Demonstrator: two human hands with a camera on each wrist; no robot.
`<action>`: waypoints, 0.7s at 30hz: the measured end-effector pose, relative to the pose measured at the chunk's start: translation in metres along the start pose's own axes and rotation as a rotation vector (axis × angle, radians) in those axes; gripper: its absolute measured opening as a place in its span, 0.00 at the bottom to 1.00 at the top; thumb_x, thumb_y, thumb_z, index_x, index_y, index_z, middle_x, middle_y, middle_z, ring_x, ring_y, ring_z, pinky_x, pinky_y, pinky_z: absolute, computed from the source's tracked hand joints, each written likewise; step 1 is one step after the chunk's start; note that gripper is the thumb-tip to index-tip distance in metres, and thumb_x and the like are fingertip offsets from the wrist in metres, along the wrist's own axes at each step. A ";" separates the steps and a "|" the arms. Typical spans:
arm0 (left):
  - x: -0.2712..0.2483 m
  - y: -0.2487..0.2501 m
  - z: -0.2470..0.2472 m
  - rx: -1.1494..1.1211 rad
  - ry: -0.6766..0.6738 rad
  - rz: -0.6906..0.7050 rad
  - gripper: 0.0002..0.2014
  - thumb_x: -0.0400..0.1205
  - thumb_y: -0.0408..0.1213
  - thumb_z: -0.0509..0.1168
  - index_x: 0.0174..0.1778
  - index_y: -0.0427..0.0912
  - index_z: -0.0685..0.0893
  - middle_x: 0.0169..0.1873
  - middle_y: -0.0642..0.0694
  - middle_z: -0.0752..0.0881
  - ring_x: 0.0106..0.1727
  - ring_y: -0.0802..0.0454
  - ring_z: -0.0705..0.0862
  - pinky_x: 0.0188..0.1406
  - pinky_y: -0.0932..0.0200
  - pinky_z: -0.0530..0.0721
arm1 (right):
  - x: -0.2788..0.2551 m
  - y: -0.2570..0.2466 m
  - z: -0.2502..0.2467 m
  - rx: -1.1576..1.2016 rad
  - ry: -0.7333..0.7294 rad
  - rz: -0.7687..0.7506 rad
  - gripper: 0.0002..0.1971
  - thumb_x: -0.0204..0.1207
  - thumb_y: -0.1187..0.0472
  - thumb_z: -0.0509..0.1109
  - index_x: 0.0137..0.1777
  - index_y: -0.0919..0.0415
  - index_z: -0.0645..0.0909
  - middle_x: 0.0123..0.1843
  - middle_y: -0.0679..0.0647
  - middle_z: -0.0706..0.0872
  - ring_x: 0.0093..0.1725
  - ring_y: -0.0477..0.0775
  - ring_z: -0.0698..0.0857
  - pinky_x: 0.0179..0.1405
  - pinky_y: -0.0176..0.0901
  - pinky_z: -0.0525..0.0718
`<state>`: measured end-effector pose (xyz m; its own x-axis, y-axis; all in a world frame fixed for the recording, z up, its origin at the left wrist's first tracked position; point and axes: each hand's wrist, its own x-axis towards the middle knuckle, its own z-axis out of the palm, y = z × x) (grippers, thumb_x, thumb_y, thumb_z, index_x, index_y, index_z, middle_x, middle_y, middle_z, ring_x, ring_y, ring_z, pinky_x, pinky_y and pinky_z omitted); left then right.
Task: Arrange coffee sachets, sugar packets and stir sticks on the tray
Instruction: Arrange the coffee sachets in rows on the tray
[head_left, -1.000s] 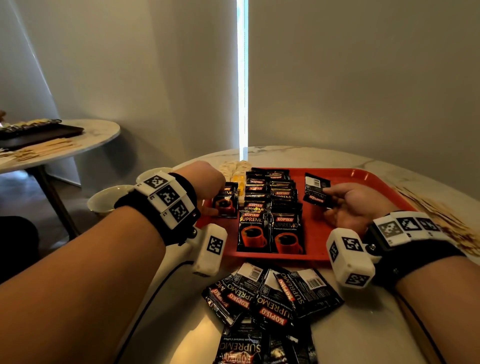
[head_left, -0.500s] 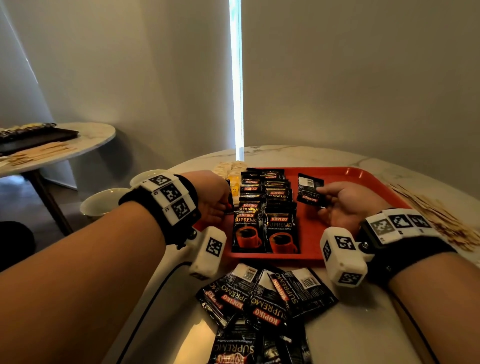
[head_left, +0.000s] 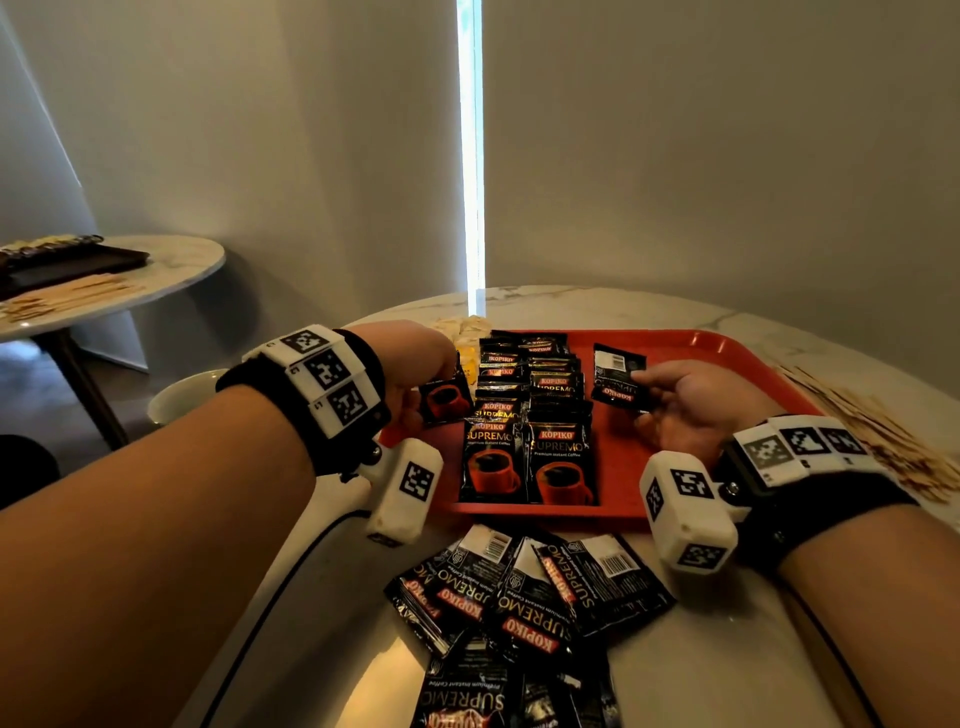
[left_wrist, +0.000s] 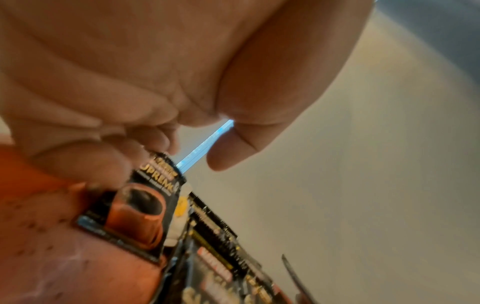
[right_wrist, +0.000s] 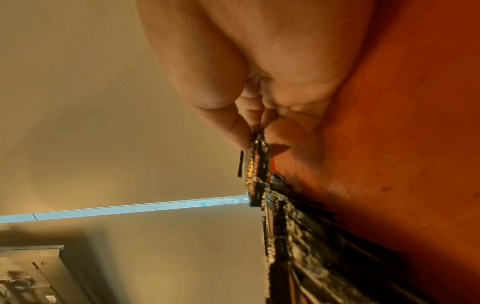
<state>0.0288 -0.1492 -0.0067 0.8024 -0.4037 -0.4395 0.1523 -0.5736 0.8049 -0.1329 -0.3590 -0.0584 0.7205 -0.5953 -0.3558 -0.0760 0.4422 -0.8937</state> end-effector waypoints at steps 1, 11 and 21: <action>-0.003 0.002 -0.002 0.008 -0.001 0.012 0.03 0.81 0.27 0.60 0.49 0.36 0.74 0.38 0.38 0.74 0.37 0.44 0.79 0.41 0.54 0.83 | 0.000 0.000 0.000 0.001 -0.001 0.000 0.13 0.83 0.66 0.63 0.66 0.67 0.78 0.44 0.57 0.85 0.38 0.52 0.82 0.17 0.34 0.77; -0.011 0.009 0.002 -0.160 -0.166 -0.047 0.28 0.79 0.40 0.62 0.74 0.32 0.69 0.59 0.31 0.83 0.45 0.34 0.90 0.40 0.39 0.89 | -0.002 0.000 0.001 0.005 -0.002 -0.010 0.14 0.83 0.66 0.63 0.66 0.68 0.79 0.40 0.56 0.85 0.34 0.51 0.83 0.23 0.36 0.79; -0.008 0.012 0.007 -0.125 -0.174 -0.100 0.19 0.82 0.42 0.60 0.63 0.33 0.71 0.59 0.32 0.81 0.53 0.36 0.86 0.50 0.35 0.88 | -0.009 -0.001 0.004 0.024 -0.023 -0.012 0.11 0.84 0.68 0.61 0.64 0.68 0.77 0.39 0.57 0.84 0.32 0.51 0.82 0.17 0.33 0.78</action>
<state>0.0204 -0.1578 0.0038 0.6694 -0.4723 -0.5734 0.3054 -0.5287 0.7920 -0.1361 -0.3517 -0.0533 0.7371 -0.5851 -0.3380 -0.0507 0.4510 -0.8911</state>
